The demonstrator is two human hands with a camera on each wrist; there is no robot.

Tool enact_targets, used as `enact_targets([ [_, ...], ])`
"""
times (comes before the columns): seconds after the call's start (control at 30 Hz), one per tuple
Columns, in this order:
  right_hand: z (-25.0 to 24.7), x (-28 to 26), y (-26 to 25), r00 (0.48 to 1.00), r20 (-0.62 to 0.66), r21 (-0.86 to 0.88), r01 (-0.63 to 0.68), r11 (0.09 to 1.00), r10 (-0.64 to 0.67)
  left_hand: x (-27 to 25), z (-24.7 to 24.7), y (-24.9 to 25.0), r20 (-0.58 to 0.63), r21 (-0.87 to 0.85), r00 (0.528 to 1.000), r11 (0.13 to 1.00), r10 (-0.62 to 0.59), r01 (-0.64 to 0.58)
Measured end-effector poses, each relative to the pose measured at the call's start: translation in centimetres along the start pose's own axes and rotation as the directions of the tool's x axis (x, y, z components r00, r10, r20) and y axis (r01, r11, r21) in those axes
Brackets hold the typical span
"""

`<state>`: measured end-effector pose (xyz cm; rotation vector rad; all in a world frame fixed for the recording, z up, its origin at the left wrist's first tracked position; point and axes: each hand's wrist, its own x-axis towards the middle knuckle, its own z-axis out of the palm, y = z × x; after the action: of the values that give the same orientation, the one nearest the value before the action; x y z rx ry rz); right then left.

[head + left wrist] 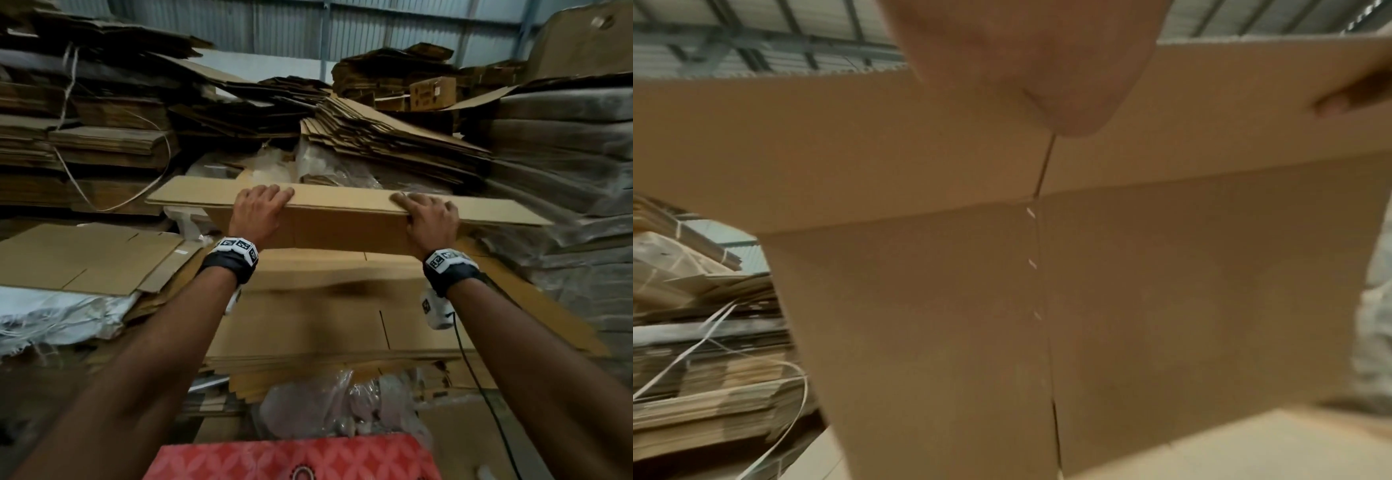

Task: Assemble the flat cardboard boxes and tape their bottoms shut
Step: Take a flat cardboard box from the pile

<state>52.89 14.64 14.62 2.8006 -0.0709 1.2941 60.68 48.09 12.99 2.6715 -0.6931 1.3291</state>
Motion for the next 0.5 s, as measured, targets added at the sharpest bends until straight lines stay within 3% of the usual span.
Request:
enact_targets([
  [0.1,5.6,-3.0,1.2,0.973,0.228,0.101,-0.001,0.995,-0.022,-2.9,5.1,0.6,0.245,0.031,0.97,1.0,-0.003,-0.005],
  [0.2,11.4,-7.8,1.9,0.909,0.417,0.106,-0.027,0.994,-0.02,-8.0,9.9,1.9,0.528,0.068,0.849,0.998,-0.035,-0.001],
  [0.37,17.9,-15.0,2.6,0.803,0.595,0.067,-0.078,0.995,0.023,-16.2,15.5,4.3,0.694,0.181,0.717,0.979,-0.061,-0.092],
  [0.5,20.6,-17.7,3.1,0.752,0.655,0.071,-0.159,0.985,0.074,-18.5,17.7,5.3,0.722,0.174,0.688,0.982,-0.076,-0.074],
])
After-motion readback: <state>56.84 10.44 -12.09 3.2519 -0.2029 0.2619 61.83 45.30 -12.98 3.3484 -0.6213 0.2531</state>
